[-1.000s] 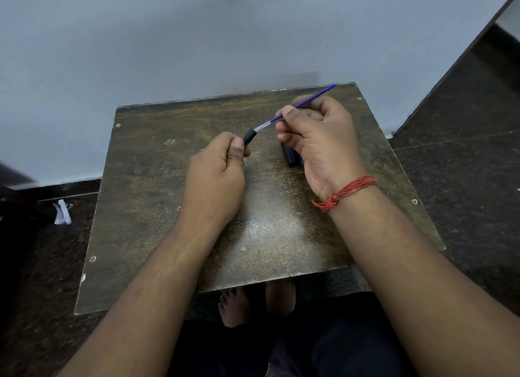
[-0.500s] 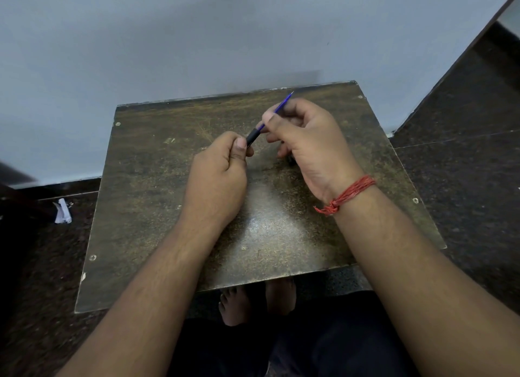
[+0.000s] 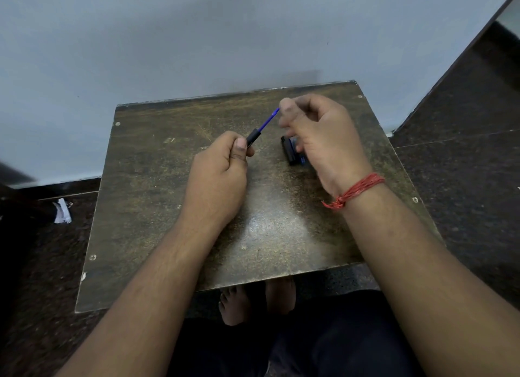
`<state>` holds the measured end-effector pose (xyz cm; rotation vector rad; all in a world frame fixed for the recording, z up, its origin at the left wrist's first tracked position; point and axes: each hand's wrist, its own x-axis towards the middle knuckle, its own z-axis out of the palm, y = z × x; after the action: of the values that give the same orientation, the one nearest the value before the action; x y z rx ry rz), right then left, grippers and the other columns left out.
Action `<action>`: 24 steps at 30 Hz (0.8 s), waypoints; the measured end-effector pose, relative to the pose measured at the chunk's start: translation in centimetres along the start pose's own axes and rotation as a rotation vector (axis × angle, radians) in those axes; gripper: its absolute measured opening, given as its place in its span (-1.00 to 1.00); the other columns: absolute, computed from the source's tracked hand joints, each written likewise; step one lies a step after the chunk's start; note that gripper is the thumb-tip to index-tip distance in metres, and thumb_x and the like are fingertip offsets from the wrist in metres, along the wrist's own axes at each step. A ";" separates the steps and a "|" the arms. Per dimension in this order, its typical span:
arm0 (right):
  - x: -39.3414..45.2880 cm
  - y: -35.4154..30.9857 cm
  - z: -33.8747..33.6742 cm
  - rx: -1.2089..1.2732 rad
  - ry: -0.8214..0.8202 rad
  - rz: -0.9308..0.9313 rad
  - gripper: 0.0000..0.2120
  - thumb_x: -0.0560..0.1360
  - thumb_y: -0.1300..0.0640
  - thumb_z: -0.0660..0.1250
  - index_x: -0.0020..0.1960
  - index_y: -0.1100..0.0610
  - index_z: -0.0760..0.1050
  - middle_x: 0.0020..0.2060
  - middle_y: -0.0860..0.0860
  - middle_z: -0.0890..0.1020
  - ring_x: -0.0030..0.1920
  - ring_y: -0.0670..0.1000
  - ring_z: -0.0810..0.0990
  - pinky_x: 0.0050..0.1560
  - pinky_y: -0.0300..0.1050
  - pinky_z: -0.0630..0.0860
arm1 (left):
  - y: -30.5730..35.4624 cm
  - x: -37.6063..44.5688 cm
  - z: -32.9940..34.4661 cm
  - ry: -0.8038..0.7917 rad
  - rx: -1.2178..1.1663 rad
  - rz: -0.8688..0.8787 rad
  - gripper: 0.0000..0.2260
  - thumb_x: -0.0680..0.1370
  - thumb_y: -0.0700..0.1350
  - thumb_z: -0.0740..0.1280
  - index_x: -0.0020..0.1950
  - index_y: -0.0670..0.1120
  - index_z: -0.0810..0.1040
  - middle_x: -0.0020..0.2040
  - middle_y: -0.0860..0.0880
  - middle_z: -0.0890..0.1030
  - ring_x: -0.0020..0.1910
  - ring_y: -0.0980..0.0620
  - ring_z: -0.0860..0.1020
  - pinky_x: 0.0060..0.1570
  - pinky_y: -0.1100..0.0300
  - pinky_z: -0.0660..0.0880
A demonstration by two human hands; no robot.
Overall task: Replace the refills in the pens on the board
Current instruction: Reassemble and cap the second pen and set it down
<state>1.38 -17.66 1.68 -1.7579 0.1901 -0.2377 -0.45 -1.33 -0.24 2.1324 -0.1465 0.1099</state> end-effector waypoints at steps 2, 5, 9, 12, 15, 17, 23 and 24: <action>0.5 -0.1 -1.3 -0.260 0.094 -0.076 -0.89 0.58 -0.02 0.34 -0.07 0.00 0.57 -0.19 -0.10 0.65 -0.17 -0.14 0.59 -0.14 -0.34 0.49 | 0.0 0.0 0.0 0.005 -0.005 0.003 -0.74 0.68 -0.01 0.11 -0.10 0.01 0.53 -0.32 -0.15 0.56 -0.40 -0.03 0.44 -0.37 0.02 0.38; 0.7 -0.2 -2.7 -0.570 0.122 -0.100 -0.96 0.55 0.06 0.36 -0.07 0.00 0.57 -0.21 -0.15 0.58 -0.15 -0.13 0.54 -0.17 -0.37 0.44 | 0.0 0.0 -0.1 0.015 -0.008 -0.005 -0.74 0.68 0.00 0.11 -0.09 0.00 0.53 -0.31 -0.13 0.56 -0.37 -0.06 0.46 -0.35 0.01 0.39; 0.4 0.0 -2.2 -0.883 -0.040 -0.120 -0.93 0.52 0.08 0.37 0.00 0.03 0.56 -0.15 -0.04 0.65 0.10 0.09 0.53 0.02 -0.06 0.49 | 0.1 -0.1 -0.1 0.015 -0.008 -0.006 -0.74 0.68 -0.01 0.11 -0.09 0.00 0.53 -0.31 -0.13 0.56 -0.35 -0.08 0.47 -0.32 0.01 0.38; 0.2 -0.3 -1.7 -1.026 -0.117 -0.083 -0.88 0.57 0.11 0.32 0.09 0.08 0.51 -0.07 0.03 0.65 0.18 0.12 0.47 -0.03 -0.05 0.45 | 0.1 -0.1 -0.2 0.019 -0.019 -0.009 -0.74 0.68 -0.01 0.11 -0.10 0.00 0.53 -0.32 -0.12 0.56 -0.38 -0.03 0.45 -0.32 0.02 0.37; 0.0 -0.5 -1.3 -1.081 -0.137 -0.039 -0.86 0.57 0.14 0.30 0.12 0.10 0.48 -0.02 0.10 0.63 0.14 0.15 0.50 -0.02 -0.01 0.50 | 0.1 0.0 -0.2 0.020 -0.017 -0.010 -0.74 0.68 0.00 0.11 -0.11 0.01 0.52 -0.32 -0.09 0.56 -0.36 -0.05 0.47 -0.31 0.03 0.38; -0.2 -0.8 -1.0 -1.093 -0.150 -0.019 -0.83 0.57 0.13 0.29 0.15 0.13 0.47 0.01 0.14 0.62 0.14 0.18 0.52 0.01 0.01 0.52 | 0.1 0.0 -0.2 0.020 -0.011 -0.008 -0.74 0.68 0.00 0.10 -0.11 0.01 0.52 -0.32 -0.08 0.56 -0.35 -0.05 0.48 -0.30 0.04 0.38; -0.1 -1.5 -0.8 -0.837 -0.046 -0.020 -0.79 0.47 0.11 0.31 0.08 0.10 0.58 -0.10 0.01 0.65 -0.01 0.07 0.59 -0.01 -0.08 0.53 | 0.0 0.0 -0.1 0.039 -0.008 0.004 -0.72 0.67 0.01 0.10 -0.10 0.00 0.53 -0.33 -0.07 0.55 -0.37 0.01 0.46 -0.32 0.01 0.41; -0.1 -1.5 -0.9 -0.730 -0.032 -0.003 -0.81 0.46 0.13 0.32 0.04 0.07 0.60 -0.17 -0.05 0.64 -0.07 0.00 0.59 -0.07 -0.15 0.50 | 0.0 0.1 -0.1 0.040 -0.008 0.007 -0.72 0.67 0.01 0.10 -0.10 0.00 0.54 -0.33 -0.07 0.55 -0.38 0.02 0.45 -0.33 0.01 0.41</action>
<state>1.07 -18.17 3.27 -2.4840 0.2732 -0.1484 -0.39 -1.20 -0.21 2.1204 -0.1305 0.1562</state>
